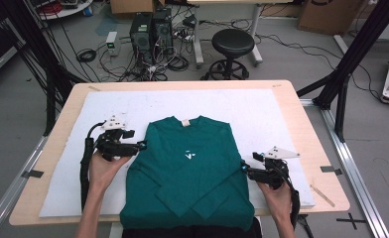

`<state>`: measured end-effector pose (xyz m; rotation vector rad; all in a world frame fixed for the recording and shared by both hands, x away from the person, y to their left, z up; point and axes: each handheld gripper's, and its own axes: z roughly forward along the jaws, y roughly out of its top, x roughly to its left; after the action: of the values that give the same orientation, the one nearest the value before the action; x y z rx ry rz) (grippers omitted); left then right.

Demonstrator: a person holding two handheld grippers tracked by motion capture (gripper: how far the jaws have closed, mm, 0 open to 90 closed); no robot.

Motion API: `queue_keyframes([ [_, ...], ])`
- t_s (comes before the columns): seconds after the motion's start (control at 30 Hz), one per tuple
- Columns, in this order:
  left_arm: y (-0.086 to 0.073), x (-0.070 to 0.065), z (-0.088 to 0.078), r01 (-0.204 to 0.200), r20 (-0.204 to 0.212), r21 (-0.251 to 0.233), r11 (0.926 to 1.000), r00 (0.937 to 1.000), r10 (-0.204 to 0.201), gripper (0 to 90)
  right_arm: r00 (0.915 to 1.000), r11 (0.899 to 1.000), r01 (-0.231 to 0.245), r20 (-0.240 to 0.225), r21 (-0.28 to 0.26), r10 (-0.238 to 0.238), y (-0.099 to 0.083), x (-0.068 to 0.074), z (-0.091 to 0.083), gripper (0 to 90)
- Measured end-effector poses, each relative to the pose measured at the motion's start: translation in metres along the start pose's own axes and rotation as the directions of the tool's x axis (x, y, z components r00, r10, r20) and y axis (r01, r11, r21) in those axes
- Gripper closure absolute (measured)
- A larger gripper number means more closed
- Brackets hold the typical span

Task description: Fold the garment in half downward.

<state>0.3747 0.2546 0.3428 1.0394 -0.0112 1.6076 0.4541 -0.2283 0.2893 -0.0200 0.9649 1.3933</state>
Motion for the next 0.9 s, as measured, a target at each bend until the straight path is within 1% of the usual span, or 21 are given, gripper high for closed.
queue_keyframes([
  [0.1, 0.005, 0.005, 0.006, 0.002, -0.027, -0.006, 1.0, 0.9996, -0.002, 33.0, 1.0, 1.0, -0.007, 0.001, 0.0, 0.007, 0.0, -0.001, 0.0, 36.3],
  [0.13, 0.007, 0.006, 0.008, 0.003, -0.031, -0.001, 1.0, 0.9995, -0.003, 33.0, 1.0, 1.0, -0.008, 0.0, 0.0, 0.008, 0.0, -0.001, 0.0, 36.3],
  [0.17, 0.01, 0.008, 0.011, 0.012, -0.039, -0.004, 0.9999, 0.9992, -0.012, 33.0, 0.9999, 1.0, -0.012, -0.001, 0.0, 0.012, 0.0, -0.001, 0.0, 36.3],
  [0.23, 0.015, 0.013, 0.015, 0.014, -0.044, 0.007, 0.9999, 0.9989, -0.014, 33.1, 0.9999, 1.0, -0.012, 0.001, -0.008, 0.012, 0.0, -0.001, 0.0, 36.3],
  [0.3, 0.02, 0.017, 0.021, 0.024, -0.025, 0.009, 0.9997, 0.9994, -0.024, 34.3, 0.9999, 1.0, -0.013, 0.005, -0.012, 0.013, -0.001, -0.001, -0.001, 36.2],
  [0.4, 0.028, 0.022, 0.031, 0.028, -0.045, 0.036, 0.999, 0.9986, -0.026, 34.6, 0.9999, 1.0, -0.01, 0.005, -0.012, 0.01, -0.001, -0.001, 0.0, 35.7],
  [0.47, 0.033, 0.026, 0.038, 0.032, -0.04, 0.052, 0.9982, 0.9988, -0.029, 34.6, 0.9999, 1.0, -0.015, 0.002, -0.006, 0.015, -0.001, -0.002, 0.0, 35.0],
  [0.6, 0.042, 0.029, 0.052, 0.022, -0.04, 0.095, 0.9952, 0.999, -0.018, 34.7, 0.9997, 1.0, -0.024, -0.002, 0.0, 0.024, 0.0, -0.002, 0.0, 34.4],
  [0.67, 0.044, 0.031, 0.058, 0.009, -0.044, 0.112, 0.9937, 0.999, -0.005, 34.7, 0.9998, 1.0, -0.018, -0.002, 0.004, 0.018, 0.0, -0.002, 0.001, 33.8],
  [0.73, 0.044, 0.032, 0.064, 0.008, -0.054, 0.119, 0.9929, 0.9985, -0.001, 35.7, 0.9999, 1.0, -0.016, 0.001, 0.003, 0.016, 0.0, -0.003, 0.001, 33.7],
  [0.8, 0.043, 0.036, 0.069, 0.016, -0.052, 0.126, 0.9919, 0.9986, -0.01, 36.6, 0.9998, 1.0, -0.019, 0.004, 0.004, 0.019, 0.0, -0.002, 0.001, 33.3],
  [0.9, 0.039, 0.042, 0.076, 0.041, -0.053, 0.152, 0.9875, 0.998, -0.033, 37.8, 0.9997, 1.0, -0.021, 0.008, 0.005, 0.021, 0.0, -0.002, 0.001, 33.0],
])
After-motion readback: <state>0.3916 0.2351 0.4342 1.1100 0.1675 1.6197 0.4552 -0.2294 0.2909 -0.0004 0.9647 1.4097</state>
